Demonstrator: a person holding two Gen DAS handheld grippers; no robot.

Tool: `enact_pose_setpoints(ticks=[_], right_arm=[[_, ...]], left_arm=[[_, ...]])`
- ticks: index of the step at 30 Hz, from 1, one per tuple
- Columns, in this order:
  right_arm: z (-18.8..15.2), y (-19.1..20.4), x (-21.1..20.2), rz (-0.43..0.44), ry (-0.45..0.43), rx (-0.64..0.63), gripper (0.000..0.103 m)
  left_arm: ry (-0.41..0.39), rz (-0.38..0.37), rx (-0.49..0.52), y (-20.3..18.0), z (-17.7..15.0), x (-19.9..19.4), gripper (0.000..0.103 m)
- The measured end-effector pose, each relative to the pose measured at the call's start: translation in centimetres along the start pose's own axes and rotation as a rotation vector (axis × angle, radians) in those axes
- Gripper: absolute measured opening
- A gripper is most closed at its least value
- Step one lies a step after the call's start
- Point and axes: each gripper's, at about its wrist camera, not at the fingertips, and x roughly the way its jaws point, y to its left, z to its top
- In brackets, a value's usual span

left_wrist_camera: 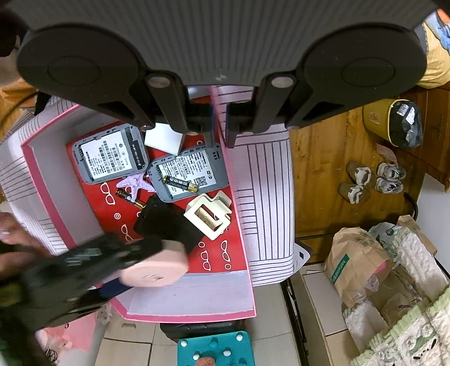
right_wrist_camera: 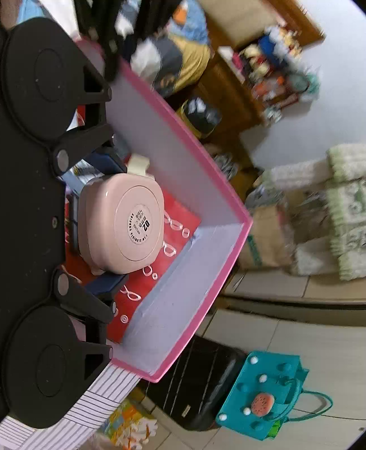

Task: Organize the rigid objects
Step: 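Carry the compact case into the pink box and open the right gripper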

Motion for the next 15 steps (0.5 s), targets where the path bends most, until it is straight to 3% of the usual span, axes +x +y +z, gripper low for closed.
enact_pose_setpoints(ticks=[8,12,15], right_arm=[[0.9,1.2,3.5,0.016,0.065,0.012,0.078],[0.8,0.4,1.9,0.052,-0.001,0.061,0.078],[-0.2,-0.2,-1.7,0.102,-0.099,0.085,0.078]], left_arm=[[-0.019,-0.007,0.006,0.1,-0.1,-0.1,0.007],[-0.021,-0.02,0.004,0.3,-0.1,-0.2,0.007],[-0.025,-0.021,0.005,0.3,-0.2,-0.2,0.007]])
